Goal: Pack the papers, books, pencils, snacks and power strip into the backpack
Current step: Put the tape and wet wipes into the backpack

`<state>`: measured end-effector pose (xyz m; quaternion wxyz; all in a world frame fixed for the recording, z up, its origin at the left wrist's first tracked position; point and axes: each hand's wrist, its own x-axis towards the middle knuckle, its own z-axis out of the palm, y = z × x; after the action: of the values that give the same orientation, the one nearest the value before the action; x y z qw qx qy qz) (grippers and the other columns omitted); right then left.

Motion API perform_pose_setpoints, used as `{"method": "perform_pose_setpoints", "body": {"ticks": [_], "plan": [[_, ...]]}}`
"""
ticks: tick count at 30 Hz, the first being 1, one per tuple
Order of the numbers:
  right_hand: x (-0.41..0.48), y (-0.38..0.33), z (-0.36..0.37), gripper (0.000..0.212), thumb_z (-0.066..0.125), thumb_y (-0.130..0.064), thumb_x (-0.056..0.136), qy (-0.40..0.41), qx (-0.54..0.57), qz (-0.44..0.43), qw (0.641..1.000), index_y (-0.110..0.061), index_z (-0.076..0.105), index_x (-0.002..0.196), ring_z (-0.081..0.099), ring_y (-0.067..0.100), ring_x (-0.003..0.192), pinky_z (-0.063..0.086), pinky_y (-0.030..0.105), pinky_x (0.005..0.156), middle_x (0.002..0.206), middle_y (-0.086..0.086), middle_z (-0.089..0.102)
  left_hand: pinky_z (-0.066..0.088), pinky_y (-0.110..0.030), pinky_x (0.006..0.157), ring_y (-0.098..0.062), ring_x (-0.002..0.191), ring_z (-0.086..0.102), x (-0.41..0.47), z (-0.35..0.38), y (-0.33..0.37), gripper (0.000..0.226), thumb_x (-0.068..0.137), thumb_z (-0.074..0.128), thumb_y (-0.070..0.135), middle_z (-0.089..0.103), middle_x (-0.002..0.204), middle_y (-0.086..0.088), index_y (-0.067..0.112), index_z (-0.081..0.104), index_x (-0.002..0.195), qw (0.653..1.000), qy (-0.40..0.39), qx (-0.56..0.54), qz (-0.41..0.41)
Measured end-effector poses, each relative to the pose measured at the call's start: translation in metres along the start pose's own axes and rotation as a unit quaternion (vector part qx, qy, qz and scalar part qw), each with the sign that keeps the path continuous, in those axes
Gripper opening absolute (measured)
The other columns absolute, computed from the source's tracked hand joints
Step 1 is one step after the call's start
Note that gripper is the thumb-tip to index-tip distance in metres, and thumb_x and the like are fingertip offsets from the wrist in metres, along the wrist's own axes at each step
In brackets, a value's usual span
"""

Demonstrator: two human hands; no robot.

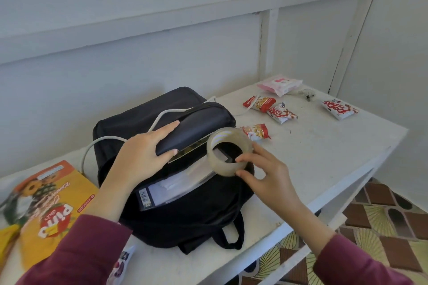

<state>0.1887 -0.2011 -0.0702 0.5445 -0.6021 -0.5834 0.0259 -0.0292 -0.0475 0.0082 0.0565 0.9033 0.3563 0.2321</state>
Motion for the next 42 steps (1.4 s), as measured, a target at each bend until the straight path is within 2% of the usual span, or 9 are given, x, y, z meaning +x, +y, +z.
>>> {"method": "perform_pose_setpoints", "body": {"ticks": [6,12,14,19,23,27,33,38,42], "plan": [[0.003,0.012,0.031,0.024,0.070,-0.009,0.082,-0.085,-0.025,0.024,0.996,-0.018,0.068,0.104,0.032,0.008,0.137,0.028,0.001,0.097,0.139,0.007,0.049,0.041,-0.025,0.070,-0.020,0.092,0.062,-0.005,-0.003,0.004,0.062,0.082,0.069,0.026,0.068,0.106,0.002,0.037,0.042,0.136,0.999,0.043,-0.011,0.006],[0.004,0.018,0.040,0.026,0.070,-0.013,0.083,-0.088,-0.043,0.026,0.995,-0.021,0.069,0.107,0.034,0.002,0.132,0.041,0.014,0.096,0.142,0.007,0.045,0.039,-0.023,0.072,-0.018,0.099,0.061,-0.010,0.001,0.006,0.064,0.080,0.071,0.026,0.065,0.113,0.006,0.039,0.043,0.135,0.999,0.046,-0.025,-0.012],[0.003,0.019,0.039,0.033,0.068,-0.014,0.084,-0.092,-0.035,0.027,0.995,-0.023,0.066,0.115,0.031,-0.003,0.130,0.035,0.007,0.097,0.144,0.006,0.043,0.039,-0.023,0.076,-0.018,0.104,0.059,-0.010,0.006,0.006,0.066,0.079,0.071,0.029,0.062,0.120,0.006,0.038,0.040,0.137,0.999,0.037,-0.025,-0.022],[-0.004,0.021,0.031,0.042,0.058,-0.017,0.091,-0.060,0.013,0.028,0.998,-0.033,0.053,0.129,0.036,0.002,0.133,0.031,0.009,0.104,0.143,-0.004,0.042,0.035,-0.025,0.088,-0.018,0.113,0.049,-0.005,0.022,0.006,0.077,0.073,0.074,0.042,0.052,0.124,0.002,0.026,0.040,0.139,0.999,-0.001,-0.020,-0.046],[-0.002,0.034,0.015,0.034,0.050,-0.024,0.092,0.010,-0.005,0.017,1.000,-0.022,0.060,0.124,0.043,-0.005,0.123,0.031,0.007,0.100,0.132,-0.005,0.053,0.034,-0.027,0.091,-0.016,0.103,0.047,0.004,0.036,0.029,0.062,0.073,0.064,0.052,0.052,0.111,0.001,0.017,0.057,0.124,0.992,0.122,-0.009,-0.013],[0.012,0.061,-0.012,0.033,0.047,-0.024,0.090,0.043,-0.055,0.014,0.997,-0.021,0.064,0.118,0.045,-0.003,0.119,0.029,0.007,0.101,0.125,-0.008,0.056,0.037,-0.018,0.090,-0.011,0.095,0.052,0.018,0.062,0.087,0.026,0.082,0.062,0.026,0.054,0.102,-0.004,0.009,0.068,0.100,0.964,0.223,-0.131,0.064],[0.056,0.123,-0.060,0.037,0.044,-0.028,0.086,0.028,-0.126,0.053,0.990,-0.016,0.063,0.115,0.050,0.013,0.113,0.025,0.005,0.098,0.119,0.002,0.061,0.038,-0.023,0.100,-0.007,0.114,0.049,0.052,0.133,0.162,0.032,0.083,0.057,0.030,0.053,0.117,0.006,0.018,0.065,0.112,0.960,0.066,-0.269,0.049],[0.107,0.180,-0.097,0.036,0.053,-0.015,0.082,-0.003,-0.187,0.065,0.980,-0.011,0.060,0.117,0.049,0.020,0.112,0.024,0.011,0.096,0.121,0.006,0.060,0.018,-0.021,0.109,-0.001,0.134,0.021,0.086,0.194,0.196,0.058,0.077,0.039,0.059,0.034,0.139,0.014,0.038,0.048,0.131,0.972,-0.037,-0.230,-0.042],[0.154,0.218,-0.117,0.037,0.059,-0.013,0.084,-0.050,-0.231,0.053,0.970,-0.010,0.058,0.121,0.051,0.026,0.113,0.032,0.026,0.095,0.122,0.009,0.059,0.010,-0.032,0.114,-0.024,0.141,0.020,0.112,0.237,0.200,0.065,0.080,0.032,0.060,0.030,0.150,-0.005,0.030,0.044,0.136,0.990,-0.077,-0.115,-0.025]]}}
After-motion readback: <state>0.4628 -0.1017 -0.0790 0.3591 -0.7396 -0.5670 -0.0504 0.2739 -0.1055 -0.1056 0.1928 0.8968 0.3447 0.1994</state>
